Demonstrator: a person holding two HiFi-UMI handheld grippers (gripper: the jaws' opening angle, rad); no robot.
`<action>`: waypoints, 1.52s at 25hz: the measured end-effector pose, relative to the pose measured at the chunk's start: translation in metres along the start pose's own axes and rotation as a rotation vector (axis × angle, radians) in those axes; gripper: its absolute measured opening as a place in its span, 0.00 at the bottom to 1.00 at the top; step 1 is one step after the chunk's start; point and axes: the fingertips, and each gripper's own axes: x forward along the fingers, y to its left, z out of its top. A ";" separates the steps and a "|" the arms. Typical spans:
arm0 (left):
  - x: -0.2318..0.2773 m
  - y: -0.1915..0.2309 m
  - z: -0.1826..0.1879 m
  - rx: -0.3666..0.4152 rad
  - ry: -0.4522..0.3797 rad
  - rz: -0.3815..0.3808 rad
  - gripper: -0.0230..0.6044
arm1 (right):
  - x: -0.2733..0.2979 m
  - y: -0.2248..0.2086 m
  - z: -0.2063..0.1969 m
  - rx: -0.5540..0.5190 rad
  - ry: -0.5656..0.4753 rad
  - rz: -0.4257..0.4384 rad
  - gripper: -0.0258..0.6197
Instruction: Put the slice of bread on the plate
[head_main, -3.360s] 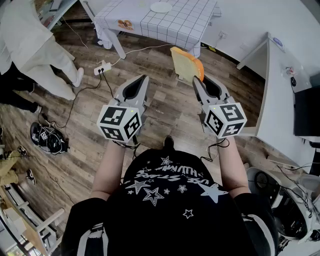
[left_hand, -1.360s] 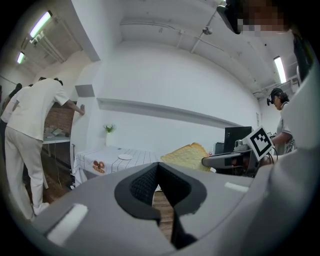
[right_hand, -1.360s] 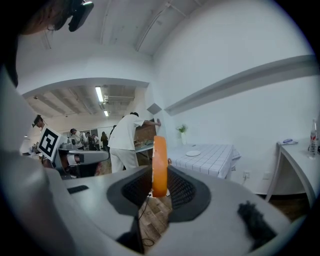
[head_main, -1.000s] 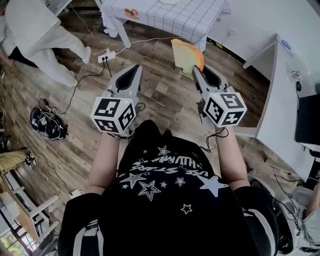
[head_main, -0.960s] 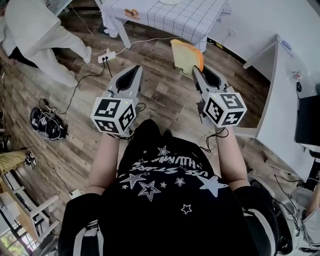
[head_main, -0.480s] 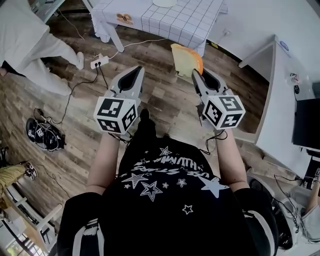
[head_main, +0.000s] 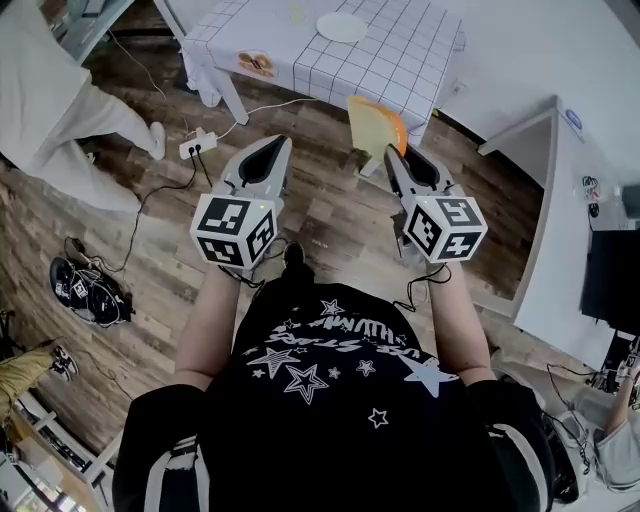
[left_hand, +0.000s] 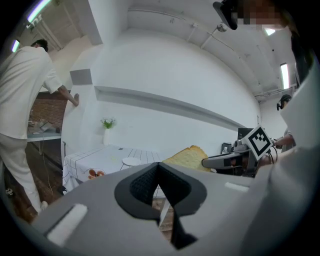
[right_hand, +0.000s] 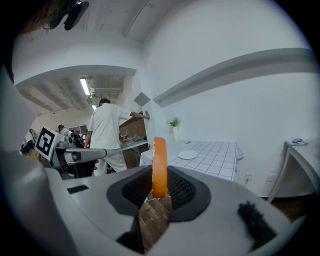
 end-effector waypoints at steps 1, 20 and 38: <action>0.005 0.008 0.003 -0.006 -0.001 -0.004 0.05 | 0.008 0.000 0.003 -0.001 0.001 -0.005 0.19; 0.057 0.107 0.025 -0.057 -0.008 -0.083 0.05 | 0.101 -0.005 0.022 -0.008 0.061 -0.120 0.19; 0.152 0.152 0.041 -0.033 0.024 -0.013 0.05 | 0.203 -0.081 0.048 -0.011 0.084 -0.053 0.19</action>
